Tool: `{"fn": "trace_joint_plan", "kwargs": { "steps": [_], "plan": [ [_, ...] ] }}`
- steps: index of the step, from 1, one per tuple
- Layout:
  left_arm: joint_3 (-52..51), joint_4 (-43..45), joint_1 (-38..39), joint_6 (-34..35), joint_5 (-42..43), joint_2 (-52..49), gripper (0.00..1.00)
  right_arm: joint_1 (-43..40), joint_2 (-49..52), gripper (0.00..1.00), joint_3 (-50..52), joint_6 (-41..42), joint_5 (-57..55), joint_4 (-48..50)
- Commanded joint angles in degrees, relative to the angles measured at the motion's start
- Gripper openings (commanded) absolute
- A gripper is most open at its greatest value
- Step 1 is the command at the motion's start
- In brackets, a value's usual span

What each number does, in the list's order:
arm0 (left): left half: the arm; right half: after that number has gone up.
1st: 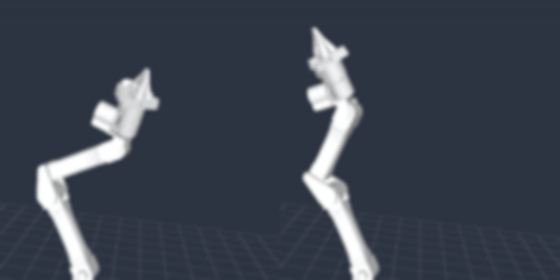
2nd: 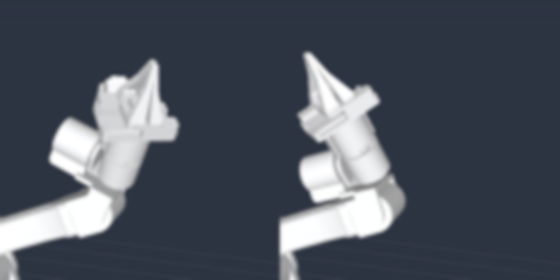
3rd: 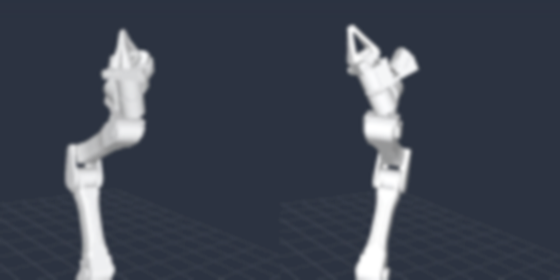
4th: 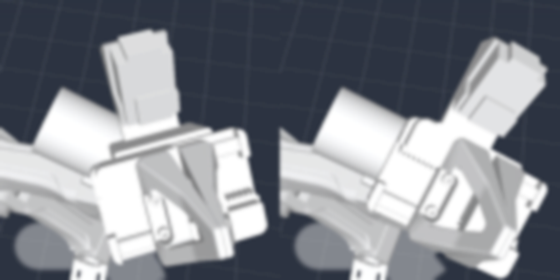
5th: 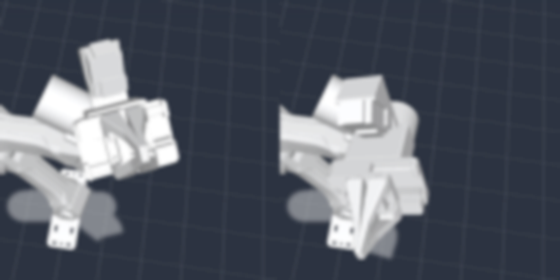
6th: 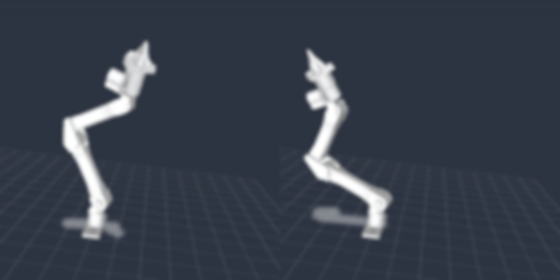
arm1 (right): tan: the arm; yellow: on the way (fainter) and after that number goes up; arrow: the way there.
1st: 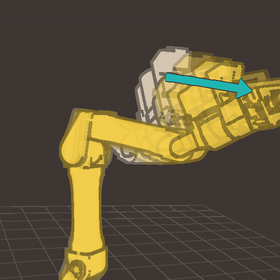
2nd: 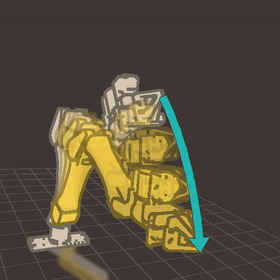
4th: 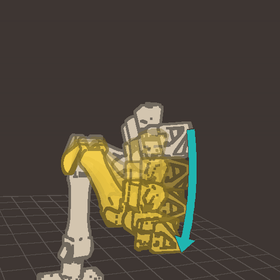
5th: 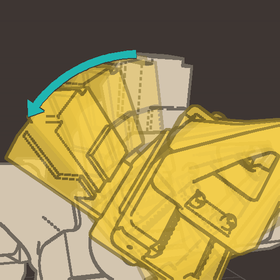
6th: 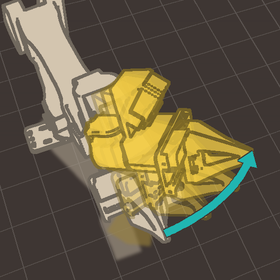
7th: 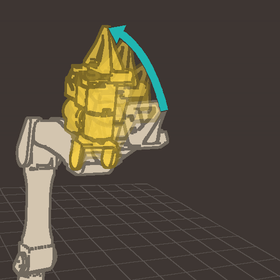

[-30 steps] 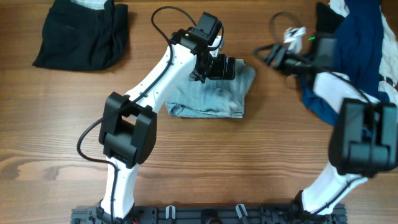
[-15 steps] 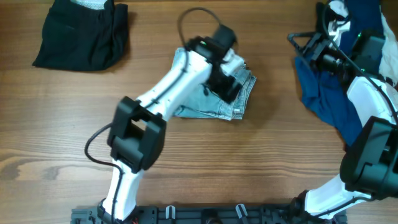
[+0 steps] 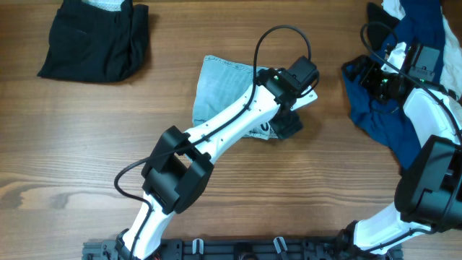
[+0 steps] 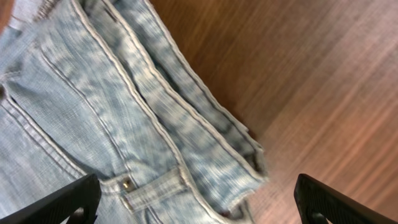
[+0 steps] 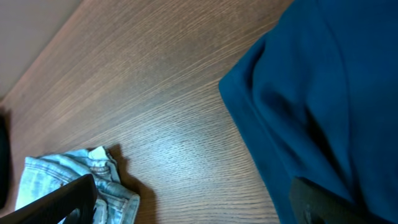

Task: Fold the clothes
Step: 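Grasp the folded shorts with the left gripper and lift them, then carry the shorts with the left gripper to the black garment at top-left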

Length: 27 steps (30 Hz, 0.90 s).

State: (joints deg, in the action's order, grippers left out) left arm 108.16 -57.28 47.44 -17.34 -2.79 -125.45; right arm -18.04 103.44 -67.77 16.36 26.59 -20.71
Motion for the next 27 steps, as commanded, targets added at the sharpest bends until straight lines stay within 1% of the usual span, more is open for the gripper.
{"fn": "trace_joint_plan", "kwargs": {
  "steps": [1, 3, 7, 10, 11, 15, 18, 19, 20, 21, 22, 23, 24, 25, 26, 27],
  "plan": [
    [-4.20, 2.10, -0.74, -2.62, -0.57, -0.50, 1.00, -0.04, -0.17, 1.00, -1.55, -1.36, -1.75, -0.35],
    [-6.32, 2.69, -0.50, -5.03, -0.09, -0.96, 1.00, -0.04, -0.15, 1.00, -1.55, -1.40, -1.75, -0.46],
    [-8.52, 5.55, -0.42, -5.03, 0.17, -2.84, 1.00, -0.04, -0.15, 1.00, -1.55, -1.51, -1.75, -1.18],
    [-8.52, 5.90, -0.28, -5.05, 4.50, -4.90, 1.00, -0.04, -0.15, 1.00, -1.55, -1.62, -1.75, -1.29],
    [-8.57, 6.08, -0.20, -6.08, 5.40, -5.95, 1.00, -0.04, -0.15, 1.00, -1.55, -1.57, -1.75, -1.29],
    [-8.57, 8.11, 0.02, -6.97, -2.99, -9.46, 1.00, -0.04, -0.15, 1.00, -1.55, -1.55, -1.77, -1.31],
    [-8.57, 9.27, -0.22, -10.16, -5.92, -11.87, 0.98, -0.04, -0.15, 1.00, -1.55, -1.55, -1.77, -1.62],
    [-8.57, 10.29, -0.26, -10.84, -7.74, -12.74, 0.88, -0.04, -0.15, 1.00, -1.55, -1.60, -1.77, -1.75],
    [-8.57, 11.17, -0.26, -10.84, -9.03, -13.27, 0.68, -0.04, -0.15, 1.00, -1.55, -1.62, -1.77, -1.90],
    [-8.57, 12.11, -0.33, -10.86, -9.99, -13.70, 0.42, -0.04, -0.15, 1.00, -1.55, -1.66, -1.77, -2.03],
    [-8.57, 12.50, -0.33, -10.86, -10.34, -13.73, 0.22, -0.04, -0.15, 1.00, -1.55, -1.84, -1.77, -2.05],
    [-8.57, 13.31, -0.37, -10.67, -11.15, -13.75, 0.07, -0.04, -0.15, 1.00, -1.55, -2.27, -1.75, -2.08],
    [-8.57, 14.16, -0.37, -9.35, -12.63, -13.75, 0.04, -0.04, -0.15, 1.00, -1.55, -2.47, -1.75, -2.10],
    [-8.57, 15.43, -0.50, -6.49, -15.63, -13.73, 0.04, -0.04, -0.15, 1.00, -1.55, -2.47, -1.75, -2.12],
    [-8.44, 17.20, -0.96, -1.84, -21.18, -13.62, 0.04, -0.04, -0.15, 1.00, -1.55, -2.54, -1.77, -2.19],
    [-8.20, 17.70, -1.42, 0.02, -23.85, -13.51, 0.04, -0.04, -0.15, 1.00, -1.55, -2.73, -1.77, -2.29]
  ]
}}
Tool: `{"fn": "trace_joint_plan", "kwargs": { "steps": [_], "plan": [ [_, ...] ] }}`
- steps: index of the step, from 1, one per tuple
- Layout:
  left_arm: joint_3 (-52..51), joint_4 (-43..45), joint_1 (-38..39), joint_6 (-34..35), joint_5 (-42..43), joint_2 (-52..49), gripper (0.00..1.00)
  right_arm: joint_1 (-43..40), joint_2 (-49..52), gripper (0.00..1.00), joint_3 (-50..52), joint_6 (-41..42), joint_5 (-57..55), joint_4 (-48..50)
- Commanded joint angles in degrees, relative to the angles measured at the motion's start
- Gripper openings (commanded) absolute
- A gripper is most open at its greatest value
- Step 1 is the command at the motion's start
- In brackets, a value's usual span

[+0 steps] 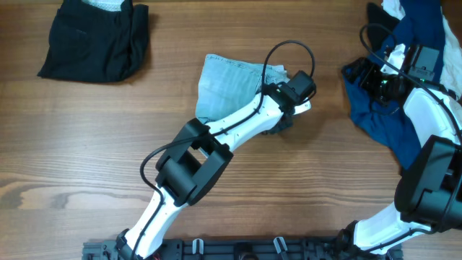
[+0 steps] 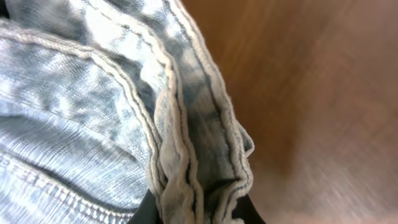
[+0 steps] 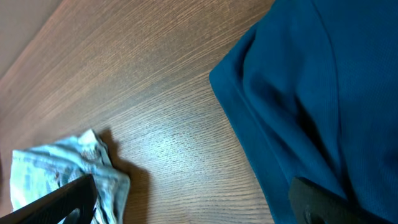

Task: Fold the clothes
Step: 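Carry the shorts with the left gripper to the black garment at top-left, then lower the shorts onto the black garment and open the left gripper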

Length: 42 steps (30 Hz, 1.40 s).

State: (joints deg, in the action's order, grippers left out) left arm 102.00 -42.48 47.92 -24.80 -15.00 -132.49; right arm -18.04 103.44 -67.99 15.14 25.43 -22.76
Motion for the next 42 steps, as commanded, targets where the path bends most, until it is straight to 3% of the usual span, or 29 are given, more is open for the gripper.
{"fn": "trace_joint_plan", "kwargs": {
  "steps": [1, 12, 14, 24, 32, 42],
  "plan": [
    [-1.57, 2.86, -2.49, 8.13, -12.92, -6.16, 0.04, -0.04, -0.15, 1.00, -1.33, -1.57, -0.61, -0.35],
    [1.66, 3.65, -21.49, 10.80, -13.62, 13.49, 0.04, 0.66, -0.15, 0.99, -1.33, -1.14, 0.11, 0.00],
    [1.86, 4.94, -28.44, 15.13, -13.64, 19.98, 0.04, 1.62, -0.15, 0.99, -1.33, -1.03, 0.04, 0.02],
    [1.86, 5.75, -45.27, 30.10, -15.87, 38.38, 0.04, 2.51, -0.15, 0.99, -1.33, 0.39, 1.14, 0.46],
    [1.86, 5.84, -55.32, 45.03, -19.85, 34.03, 0.04, 2.78, -0.15, 0.99, -1.33, 0.28, 1.14, -1.40],
    [1.86, 6.60, -56.04, 51.32, -17.64, 21.88, 0.04, 2.78, -0.15, 0.99, -1.33, 0.00, 0.85, -3.41]
  ]
}}
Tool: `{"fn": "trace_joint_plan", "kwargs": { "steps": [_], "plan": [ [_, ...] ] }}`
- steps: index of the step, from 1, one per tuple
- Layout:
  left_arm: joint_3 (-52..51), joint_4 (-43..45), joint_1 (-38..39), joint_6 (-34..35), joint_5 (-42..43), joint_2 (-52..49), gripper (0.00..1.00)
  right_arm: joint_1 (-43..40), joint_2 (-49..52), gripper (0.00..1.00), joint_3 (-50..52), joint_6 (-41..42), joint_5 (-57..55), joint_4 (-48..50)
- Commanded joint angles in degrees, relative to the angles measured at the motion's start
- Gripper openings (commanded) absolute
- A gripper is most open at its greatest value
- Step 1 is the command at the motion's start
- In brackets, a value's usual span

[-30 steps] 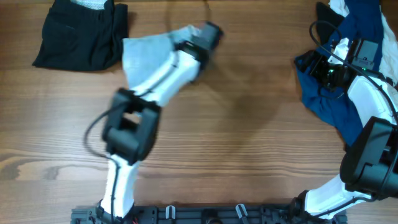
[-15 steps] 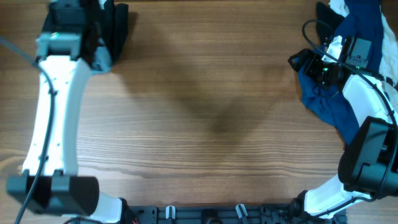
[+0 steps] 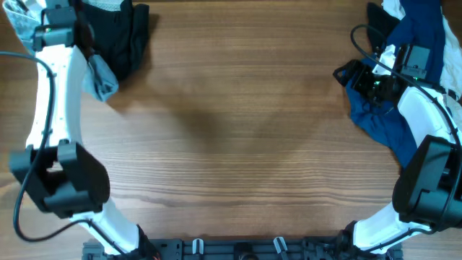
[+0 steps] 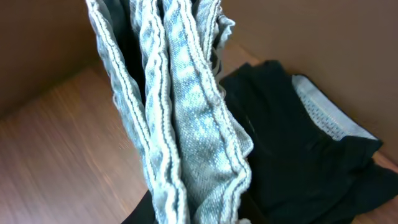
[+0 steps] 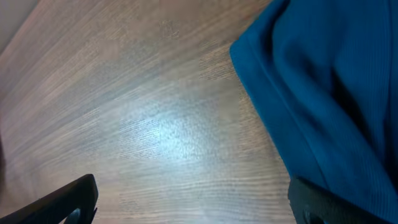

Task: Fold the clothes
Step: 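Lower the shorts onto the black garment and open the left gripper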

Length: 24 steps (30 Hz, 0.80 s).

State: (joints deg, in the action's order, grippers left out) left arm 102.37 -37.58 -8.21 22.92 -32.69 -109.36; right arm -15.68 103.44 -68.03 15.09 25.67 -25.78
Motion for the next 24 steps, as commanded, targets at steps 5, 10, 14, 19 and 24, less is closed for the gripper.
{"fn": "trace_joint_plan", "kwargs": {
  "steps": [5, 10, 14, 19, 24],
  "plan": [
    [1.46, 9.31, 0.22, 5.01, 7.10, -5.20, 0.04, 0.42, -0.15, 0.99, -1.29, -0.26, -0.24, -1.77],
    [1.46, 21.40, 0.22, 5.01, 15.91, -9.94, 0.04, 0.42, -0.15, 0.99, -1.29, -3.34, -2.03, -4.28],
    [1.46, 30.14, 0.48, 5.03, 17.31, -13.97, 0.24, 0.42, -0.15, 0.99, -1.29, -4.59, -2.38, -4.46],
    [1.46, 37.86, 1.09, 4.83, 18.99, -17.46, 1.00, 0.42, -0.15, 1.00, -1.29, -4.63, -2.38, -4.22],
    [1.49, 38.27, 1.88, 2.23, 20.41, -13.25, 1.00, 0.42, -0.15, 0.99, -1.29, -4.66, -2.36, -3.85]
  ]
}}
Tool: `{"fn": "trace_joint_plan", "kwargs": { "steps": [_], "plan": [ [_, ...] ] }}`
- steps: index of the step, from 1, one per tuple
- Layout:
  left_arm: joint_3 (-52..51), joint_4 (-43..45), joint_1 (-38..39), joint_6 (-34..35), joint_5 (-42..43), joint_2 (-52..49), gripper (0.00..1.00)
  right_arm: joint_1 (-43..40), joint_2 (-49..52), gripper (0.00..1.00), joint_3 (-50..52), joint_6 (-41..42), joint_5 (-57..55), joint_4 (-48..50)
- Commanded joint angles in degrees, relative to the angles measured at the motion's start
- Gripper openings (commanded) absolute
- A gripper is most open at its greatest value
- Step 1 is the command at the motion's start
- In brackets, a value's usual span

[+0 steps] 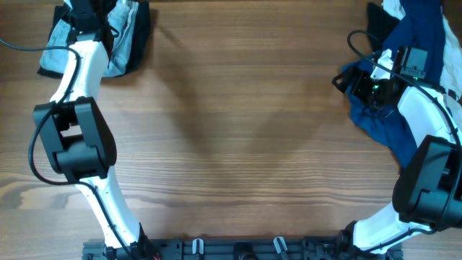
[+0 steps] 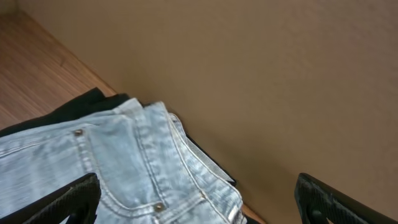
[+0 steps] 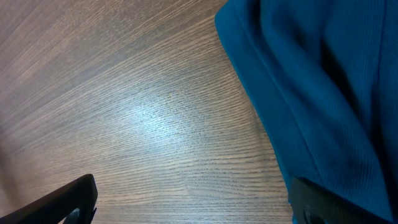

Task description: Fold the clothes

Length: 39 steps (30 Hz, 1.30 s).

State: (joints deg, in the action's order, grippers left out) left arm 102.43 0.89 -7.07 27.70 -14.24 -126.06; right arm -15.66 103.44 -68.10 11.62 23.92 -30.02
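The folded light-blue jeans point(image 1: 119, 40) lie on top of the folded black garment point(image 1: 138, 32) at the table's far left corner. In the left wrist view the jeans point(image 2: 118, 168) fill the lower left, just under my left gripper point(image 2: 196, 208), which is open and holds nothing. In the overhead view the left gripper point(image 1: 90, 11) is over that stack. At the far right my right gripper point(image 1: 354, 76) stands open at the left edge of a crumpled dark-blue garment point(image 1: 382, 115). The same blue cloth point(image 3: 329, 93) fills the right side of the right wrist view.
A white garment point(image 1: 393, 9) peeks out behind the blue pile at the far right corner. Bare wooden table point(image 1: 238, 130) stretches between the two piles. A brown wall point(image 2: 261, 81) rises just behind the left stack.
My left gripper has opened and let go of the jeans, which now lie on the black garment instead of hanging from the gripper. The right gripper has shifted slightly along the blue cloth's edge.
My left gripper hovered open over the folded jeans at the table's middle, then was shut on their edge. Later it held them hanging at the far left by the black garment. Now they rest on that garment, released. The right gripper stayed open by the blue pile.
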Motion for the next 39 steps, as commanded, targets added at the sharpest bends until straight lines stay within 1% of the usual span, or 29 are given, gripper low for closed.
{"fn": "trace_joint_plan", "kwargs": {
  "steps": [1, 2, 4, 7, 11, 12, 15, 16, 20, 24, 29, 32, 34, 36, 39],
  "plan": [
    [1.42, -0.66, 1.07, -3.58, 2.40, 4.94, 1.00, 0.39, -0.17, 1.00, -1.25, -1.18, -0.61, 0.48],
    [1.42, -1.73, 1.55, -4.44, 2.45, 7.08, 1.00, 0.39, -0.28, 1.00, -1.38, -1.55, -0.46, 0.61],
    [1.42, -7.67, 3.37, -5.22, 2.47, 14.34, 1.00, 0.39, -1.88, 1.00, -3.41, -6.43, 1.62, -1.05],
    [1.42, -15.63, 5.33, -6.01, 2.51, 21.59, 1.00, 0.39, -6.03, 1.00, -6.71, -9.11, 1.62, -4.44],
    [1.42, -29.44, 9.27, -6.29, 2.62, 31.17, 1.00, 0.39, -16.63, 1.00, -9.92, -10.16, 1.55, -7.69],
    [1.42, -30.69, 9.64, -6.29, 2.62, 32.02, 1.00, 0.39, -18.53, 1.00, -9.92, -10.16, 1.55, -7.80],
    [1.42, -35.10, 10.58, -6.29, 2.67, 34.60, 1.00, 0.39, -28.70, 1.00, -9.92, -10.21, 1.31, -8.68],
    [1.42, -35.45, 10.60, -6.29, 2.64, 34.77, 1.00, 0.39, -33.59, 1.00, -9.92, -10.14, -0.61, -10.03],
    [1.42, -35.47, 10.60, -6.29, 2.67, 34.75, 1.00, 0.39, -42.99, 1.00, -9.90, -10.10, -3.41, -15.69],
    [1.40, -35.47, 10.60, -6.29, 2.64, 34.75, 1.00, 0.39, -46.84, 1.00, -9.90, -10.10, -3.41, -17.46],
    [1.40, -35.50, 10.60, -6.29, 2.64, 34.73, 1.00, 0.66, -47.04, 1.00, -9.90, -10.08, -3.87, -18.05],
    [1.40, -35.50, 10.60, -6.29, 2.64, 34.73, 1.00, 3.80, -47.41, 1.00, -9.77, -10.14, -3.82, -15.41],
    [1.40, -35.50, 10.60, -6.29, 2.64, 34.71, 1.00, 7.58, -47.30, 1.00, -8.72, -10.51, -4.50, -10.10],
    [1.40, -35.50, 10.60, -6.29, 2.64, 34.71, 1.00, 13.79, -48.37, 1.00, -5.79, -13.25, -8.79, -3.04],
    [1.40, -35.50, 10.60, -6.29, 2.64, 34.71, 1.00, 18.29, -52.24, 1.00, 1.75, -12.90, -12.22, 5.51]
  ]
}}
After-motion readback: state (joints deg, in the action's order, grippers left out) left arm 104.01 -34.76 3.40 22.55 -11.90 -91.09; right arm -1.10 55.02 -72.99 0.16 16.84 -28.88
